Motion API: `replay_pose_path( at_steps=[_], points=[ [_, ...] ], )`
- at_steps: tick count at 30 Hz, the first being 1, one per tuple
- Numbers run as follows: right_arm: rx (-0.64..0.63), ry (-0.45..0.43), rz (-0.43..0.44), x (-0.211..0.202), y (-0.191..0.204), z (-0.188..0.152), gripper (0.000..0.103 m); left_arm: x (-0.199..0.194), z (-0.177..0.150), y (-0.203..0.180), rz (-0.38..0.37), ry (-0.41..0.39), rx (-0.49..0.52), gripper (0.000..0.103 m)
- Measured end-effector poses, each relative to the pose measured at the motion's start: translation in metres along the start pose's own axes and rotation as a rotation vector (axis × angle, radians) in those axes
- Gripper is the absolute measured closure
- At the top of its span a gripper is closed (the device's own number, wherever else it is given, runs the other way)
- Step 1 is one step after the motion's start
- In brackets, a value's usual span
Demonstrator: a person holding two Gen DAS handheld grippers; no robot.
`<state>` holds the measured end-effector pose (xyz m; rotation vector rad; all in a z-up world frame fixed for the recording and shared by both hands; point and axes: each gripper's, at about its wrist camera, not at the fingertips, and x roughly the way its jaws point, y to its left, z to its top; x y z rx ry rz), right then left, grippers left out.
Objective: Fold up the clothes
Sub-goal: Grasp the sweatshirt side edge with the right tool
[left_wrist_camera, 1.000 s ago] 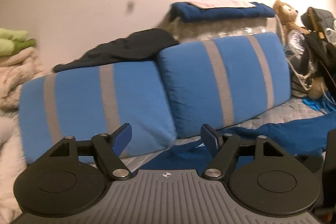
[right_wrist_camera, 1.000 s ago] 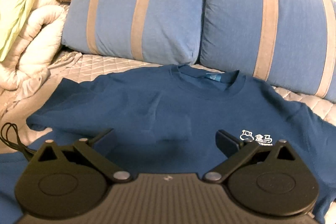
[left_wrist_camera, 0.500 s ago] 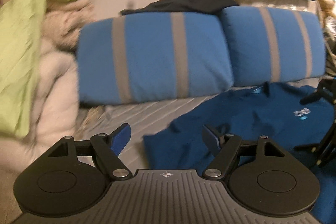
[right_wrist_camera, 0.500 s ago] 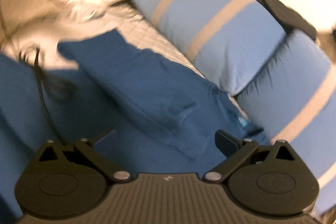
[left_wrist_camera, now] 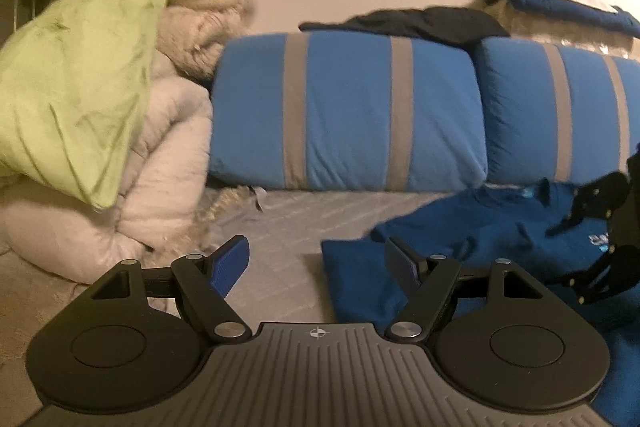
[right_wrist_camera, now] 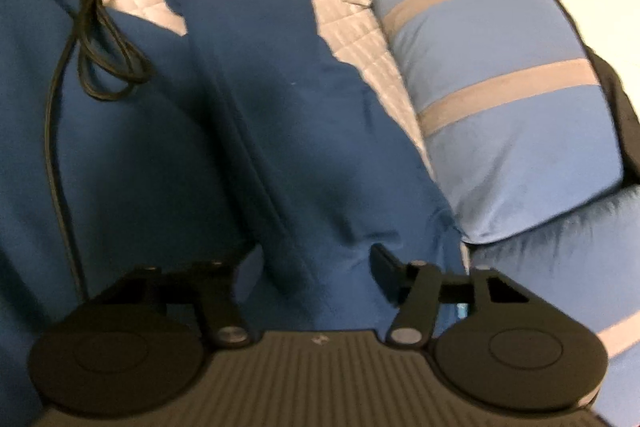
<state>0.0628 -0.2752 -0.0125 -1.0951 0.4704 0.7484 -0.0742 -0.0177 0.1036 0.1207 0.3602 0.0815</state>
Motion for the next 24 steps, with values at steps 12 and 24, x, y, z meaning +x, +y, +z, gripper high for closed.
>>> replay_pose_path(
  at_steps=[12, 24],
  points=[
    [-0.05, 0.006, 0.08, -0.001, 0.004, -0.007, 0.07, -0.005, -0.007, 0.007, -0.03, -0.031, -0.014, 0.029],
    [-0.155, 0.021, 0.083, 0.014, 0.003, 0.005, 0.057, -0.005, -0.016, -0.001, -0.053, -0.023, 0.009, 0.029]
  ],
)
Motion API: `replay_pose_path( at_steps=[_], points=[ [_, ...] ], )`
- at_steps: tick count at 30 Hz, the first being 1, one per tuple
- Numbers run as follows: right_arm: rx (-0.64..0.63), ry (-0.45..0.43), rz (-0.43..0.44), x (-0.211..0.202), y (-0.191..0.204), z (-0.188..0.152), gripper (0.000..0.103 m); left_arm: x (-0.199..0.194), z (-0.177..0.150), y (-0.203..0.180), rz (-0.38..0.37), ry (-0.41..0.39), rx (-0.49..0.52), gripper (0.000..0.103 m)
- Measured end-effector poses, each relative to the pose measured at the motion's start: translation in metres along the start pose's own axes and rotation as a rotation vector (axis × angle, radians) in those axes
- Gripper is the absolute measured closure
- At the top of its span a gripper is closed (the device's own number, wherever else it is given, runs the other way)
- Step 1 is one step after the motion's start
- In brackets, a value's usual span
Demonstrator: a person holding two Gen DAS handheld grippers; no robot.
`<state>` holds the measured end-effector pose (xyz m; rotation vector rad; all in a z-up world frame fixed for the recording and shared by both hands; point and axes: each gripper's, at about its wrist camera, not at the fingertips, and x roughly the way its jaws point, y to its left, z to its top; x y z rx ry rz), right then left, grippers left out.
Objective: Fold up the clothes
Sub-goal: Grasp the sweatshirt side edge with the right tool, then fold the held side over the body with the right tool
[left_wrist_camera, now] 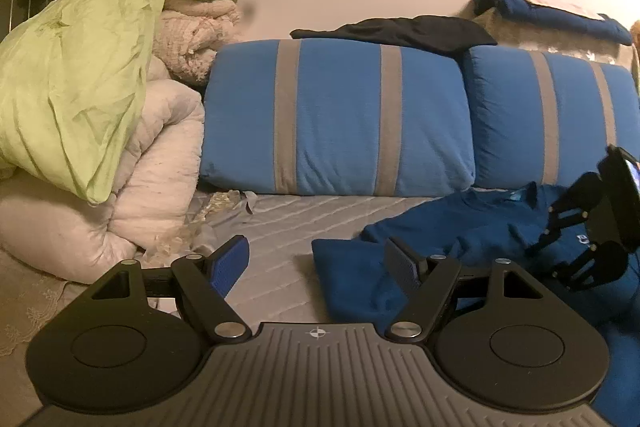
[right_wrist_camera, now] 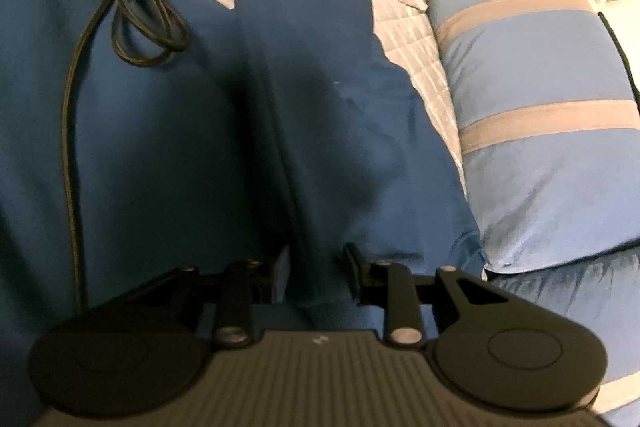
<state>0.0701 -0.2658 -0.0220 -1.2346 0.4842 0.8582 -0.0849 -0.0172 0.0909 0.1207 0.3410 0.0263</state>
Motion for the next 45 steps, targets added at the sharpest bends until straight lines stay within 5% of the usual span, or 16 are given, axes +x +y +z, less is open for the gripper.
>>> replay_pose_path(
  at_steps=[7, 8, 9, 11, 22, 31, 35, 39, 45],
  points=[
    [-0.005, 0.016, 0.059, 0.004, -0.005, 0.004, 0.061, 0.004, -0.003, -0.004, -0.009, 0.026, 0.002, 0.029],
    [-0.009, 0.02, 0.069, 0.005, -0.005, 0.005, 0.068, 0.005, -0.003, -0.004, -0.012, 0.032, 0.004, 0.029],
    [-0.013, 0.024, 0.078, 0.005, -0.004, 0.005, 0.087, 0.007, -0.003, -0.005, -0.014, 0.039, 0.012, 0.029],
    [-0.042, 0.033, 0.067, 0.004, -0.002, 0.008, 0.096, 0.011, -0.004, -0.007, -0.019, 0.055, 0.029, 0.029],
    [-0.045, 0.014, -0.159, -0.046, -0.069, 0.055, 0.098, 0.071, -0.007, -0.03, -0.195, 0.198, 0.16, 0.029],
    [0.0, 0.017, -0.35, -0.078, -0.13, 0.093, 0.098, 0.134, -0.009, -0.061, -0.159, 0.281, 0.135, 0.029],
    [0.042, 0.033, -0.41, -0.088, -0.145, 0.082, 0.098, 0.144, -0.013, -0.069, -0.06, 0.308, 0.183, 0.029],
    [0.088, 0.065, -0.434, -0.092, -0.162, 0.052, 0.098, 0.142, -0.018, -0.065, -0.04, 0.299, 0.277, 0.027],
    [0.232, 0.095, -0.301, -0.087, -0.161, -0.006, 0.098, 0.134, -0.014, -0.057, -0.056, 0.307, 0.37, 0.027]
  ],
)
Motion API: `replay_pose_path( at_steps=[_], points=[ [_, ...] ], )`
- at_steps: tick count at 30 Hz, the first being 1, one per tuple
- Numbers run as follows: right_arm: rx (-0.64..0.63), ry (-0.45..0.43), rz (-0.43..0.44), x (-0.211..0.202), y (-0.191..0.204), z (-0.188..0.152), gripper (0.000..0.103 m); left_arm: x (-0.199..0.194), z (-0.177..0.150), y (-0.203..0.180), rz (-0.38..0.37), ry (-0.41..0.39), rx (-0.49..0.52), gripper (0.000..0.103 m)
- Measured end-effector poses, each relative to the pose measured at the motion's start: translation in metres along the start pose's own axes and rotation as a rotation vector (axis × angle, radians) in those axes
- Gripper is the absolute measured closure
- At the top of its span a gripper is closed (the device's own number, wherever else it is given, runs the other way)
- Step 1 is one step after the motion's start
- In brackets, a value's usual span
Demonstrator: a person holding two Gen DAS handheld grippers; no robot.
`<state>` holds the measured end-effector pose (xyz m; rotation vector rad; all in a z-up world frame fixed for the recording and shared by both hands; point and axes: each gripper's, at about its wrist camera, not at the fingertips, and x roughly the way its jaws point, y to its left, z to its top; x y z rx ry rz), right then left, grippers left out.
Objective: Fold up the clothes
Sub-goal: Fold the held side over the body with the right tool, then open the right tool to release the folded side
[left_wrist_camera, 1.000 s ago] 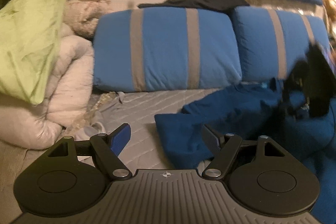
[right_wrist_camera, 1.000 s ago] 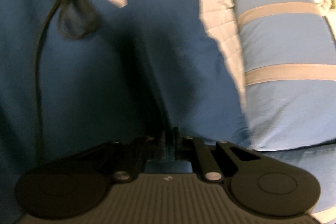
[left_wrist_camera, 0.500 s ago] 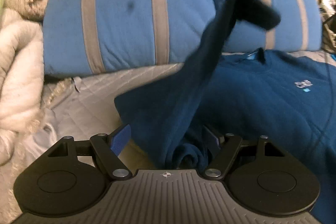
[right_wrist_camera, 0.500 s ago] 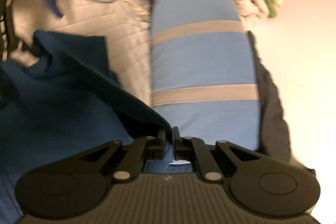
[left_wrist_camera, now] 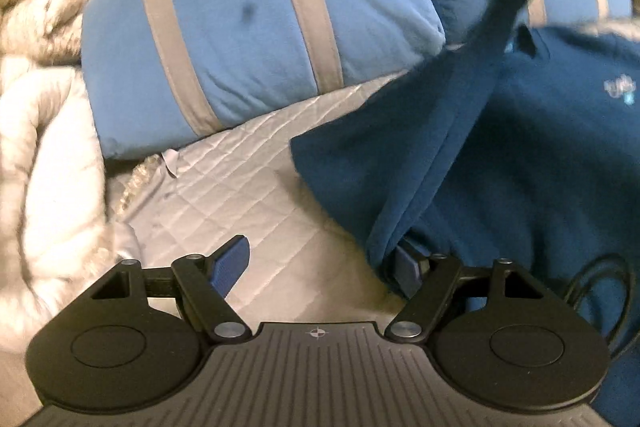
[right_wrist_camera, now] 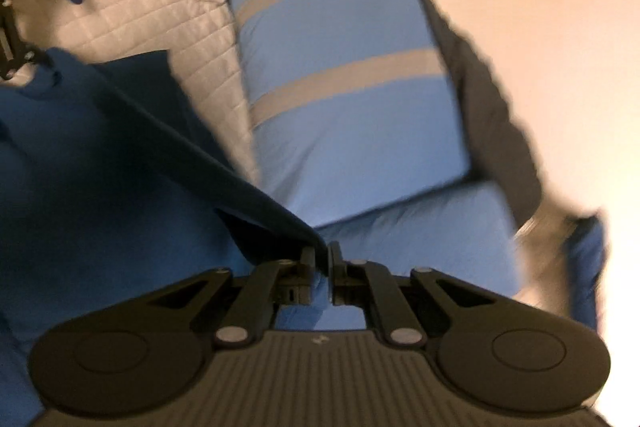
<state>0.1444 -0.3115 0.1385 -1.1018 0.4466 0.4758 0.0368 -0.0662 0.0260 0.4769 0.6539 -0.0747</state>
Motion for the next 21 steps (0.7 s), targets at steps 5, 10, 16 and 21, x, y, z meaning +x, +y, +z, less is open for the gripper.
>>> replay_pose_path(
  at_steps=[5, 10, 16, 21],
  points=[
    [0.145, 0.042, 0.114, 0.013, 0.017, -0.046, 0.098, -0.001, 0.006, 0.011, -0.043, -0.01, -0.01, 0.028],
    [0.22, 0.03, 0.092, 0.006, 0.019, -0.073, 0.098, -0.003, 0.014, 0.008, -0.077, -0.038, -0.03, 0.027],
    [0.062, 0.035, -0.034, -0.037, 0.038, -0.086, 0.095, -0.002, 0.015, -0.005, -0.047, -0.048, 0.05, 0.027],
    [-0.039, 0.115, 0.077, -0.038, 0.109, -0.131, 0.047, 0.01, 0.006, -0.007, -0.015, 0.015, 0.064, 0.027]
  ],
)
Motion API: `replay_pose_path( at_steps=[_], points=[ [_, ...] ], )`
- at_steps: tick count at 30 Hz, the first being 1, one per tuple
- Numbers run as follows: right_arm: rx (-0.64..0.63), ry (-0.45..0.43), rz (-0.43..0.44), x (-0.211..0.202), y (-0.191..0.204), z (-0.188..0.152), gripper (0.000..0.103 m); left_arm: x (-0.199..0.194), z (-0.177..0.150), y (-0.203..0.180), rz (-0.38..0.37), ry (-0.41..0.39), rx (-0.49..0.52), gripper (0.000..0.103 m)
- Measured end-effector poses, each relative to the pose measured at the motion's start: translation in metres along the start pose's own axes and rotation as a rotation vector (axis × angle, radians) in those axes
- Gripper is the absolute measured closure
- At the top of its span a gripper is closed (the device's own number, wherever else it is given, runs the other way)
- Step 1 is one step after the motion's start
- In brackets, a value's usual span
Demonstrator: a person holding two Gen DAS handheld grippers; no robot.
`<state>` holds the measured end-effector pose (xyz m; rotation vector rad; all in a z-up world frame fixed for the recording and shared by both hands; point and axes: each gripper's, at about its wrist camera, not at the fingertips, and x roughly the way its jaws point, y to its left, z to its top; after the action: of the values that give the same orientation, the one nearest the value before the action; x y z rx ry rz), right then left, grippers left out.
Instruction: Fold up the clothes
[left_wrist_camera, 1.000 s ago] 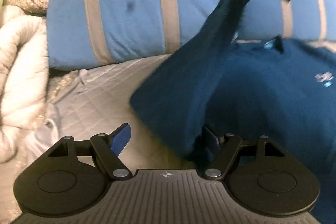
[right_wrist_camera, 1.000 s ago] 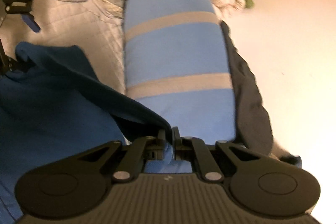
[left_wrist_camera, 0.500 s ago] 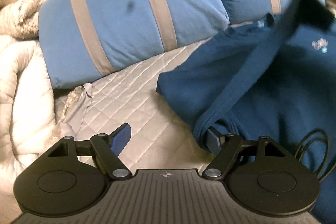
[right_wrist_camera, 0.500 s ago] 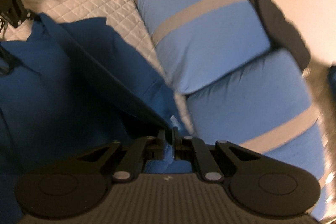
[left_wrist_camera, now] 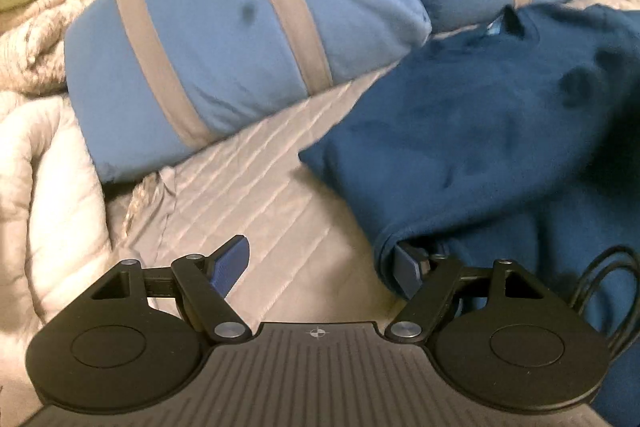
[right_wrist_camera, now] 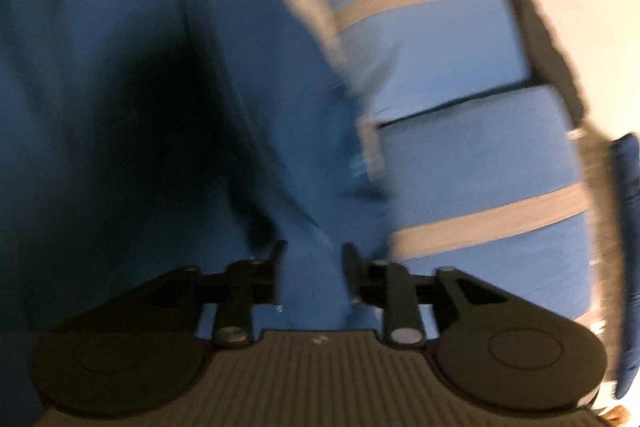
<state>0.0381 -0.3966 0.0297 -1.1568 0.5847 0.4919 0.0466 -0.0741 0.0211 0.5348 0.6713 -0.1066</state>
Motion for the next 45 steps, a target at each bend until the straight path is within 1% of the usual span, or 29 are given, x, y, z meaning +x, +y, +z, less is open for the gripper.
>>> replay_pose_path(
  at_steps=[1, 2, 3, 6, 8, 10, 12, 15, 17, 20, 22, 24, 25, 26, 27, 29, 33, 36, 38, 39, 40, 41, 42, 43, 44, 45],
  points=[
    [0.005, 0.005, 0.031, 0.001, 0.009, -0.009, 0.041, -0.001, -0.002, 0.0, 0.004, -0.001, -0.001, 0.027],
    [0.019, 0.007, 0.053, 0.0, 0.015, -0.021, 0.033, -0.001, -0.003, -0.001, 0.007, -0.002, 0.002, 0.027],
    [0.034, 0.012, 0.068, -0.001, 0.019, -0.035, 0.028, -0.001, -0.003, -0.001, 0.009, -0.003, 0.006, 0.027],
    [0.066, 0.034, 0.089, -0.004, 0.023, -0.065, 0.027, -0.004, -0.004, -0.003, 0.002, -0.003, 0.0, 0.027],
    [0.108, 0.021, 0.102, -0.007, 0.023, -0.079, 0.027, -0.007, -0.005, -0.003, -0.015, -0.009, -0.017, 0.027],
    [0.145, -0.016, 0.094, -0.012, 0.023, -0.089, 0.027, -0.009, -0.007, -0.003, -0.043, -0.016, -0.042, 0.027],
    [0.165, -0.058, 0.077, -0.014, 0.026, -0.089, 0.029, -0.01, -0.008, -0.004, -0.061, -0.012, -0.055, 0.027],
    [0.141, -0.098, 0.065, -0.007, 0.028, -0.078, 0.03, -0.009, -0.009, -0.01, -0.036, 0.002, -0.033, 0.027],
    [0.111, -0.103, 0.066, -0.002, 0.03, -0.068, 0.031, -0.009, -0.01, -0.011, -0.034, 0.007, -0.027, 0.027],
    [0.074, -0.095, 0.08, 0.016, 0.026, -0.056, 0.033, -0.012, -0.012, -0.009, -0.035, 0.009, -0.024, 0.027],
    [0.051, -0.072, 0.081, 0.034, 0.024, -0.05, 0.037, -0.015, -0.014, -0.006, -0.032, 0.009, -0.028, 0.027],
    [0.027, -0.044, 0.089, 0.051, 0.023, -0.046, 0.047, -0.02, -0.015, -0.003, -0.034, 0.006, -0.035, 0.027],
    [0.013, -0.026, 0.107, 0.055, 0.025, -0.046, 0.052, -0.023, -0.016, 0.0, -0.039, 0.003, -0.039, 0.027],
    [-0.001, -0.008, 0.125, 0.059, 0.026, -0.046, 0.077, -0.027, -0.017, 0.002, -0.043, 0.0, -0.044, 0.027],
    [-0.014, 0.009, 0.142, 0.062, 0.028, -0.045, 0.089, -0.03, -0.018, 0.004, -0.048, -0.003, -0.049, 0.027],
    [-0.036, 0.021, 0.139, 0.056, 0.029, -0.045, 0.092, -0.037, -0.021, 0.011, -0.068, -0.016, -0.071, 0.027],
    [-0.045, 0.037, 0.134, 0.041, 0.027, -0.047, 0.093, -0.049, -0.023, 0.025, -0.08, -0.029, -0.134, 0.027],
    [-0.041, 0.059, 0.17, 0.035, 0.03, -0.055, 0.093, -0.056, -0.02, 0.033, -0.078, -0.037, -0.163, 0.027],
    [-0.016, 0.075, 0.197, 0.035, 0.031, -0.057, 0.093, -0.062, -0.015, 0.036, -0.073, -0.042, -0.171, 0.027],
    [0.009, 0.078, 0.215, 0.035, 0.029, -0.057, 0.09, -0.064, -0.013, 0.038, -0.071, -0.044, -0.175, 0.027],
    [0.029, 0.076, 0.205, 0.033, 0.026, -0.056, 0.074, -0.068, -0.009, 0.04, -0.069, -0.049, -0.173, 0.027],
    [0.049, 0.074, 0.194, 0.031, 0.024, -0.056, 0.065, -0.072, -0.005, 0.043, -0.067, -0.054, -0.171, 0.027],
    [0.071, 0.073, 0.164, 0.027, 0.021, -0.056, 0.055, -0.077, 0.0, 0.045, -0.068, -0.063, -0.169, 0.027],
    [0.103, 0.07, 0.13, 0.022, 0.016, -0.057, 0.047, -0.082, 0.006, 0.047, -0.07, -0.072, -0.167, 0.027],
    [0.148, 0.056, 0.093, 0.016, 0.008, -0.059, 0.032, -0.087, 0.012, 0.049, -0.072, -0.082, -0.165, 0.027],
    [0.201, 0.037, 0.057, 0.009, -0.002, -0.061, 0.02, -0.093, 0.019, 0.051, -0.077, -0.095, -0.168, 0.027]
  ],
)
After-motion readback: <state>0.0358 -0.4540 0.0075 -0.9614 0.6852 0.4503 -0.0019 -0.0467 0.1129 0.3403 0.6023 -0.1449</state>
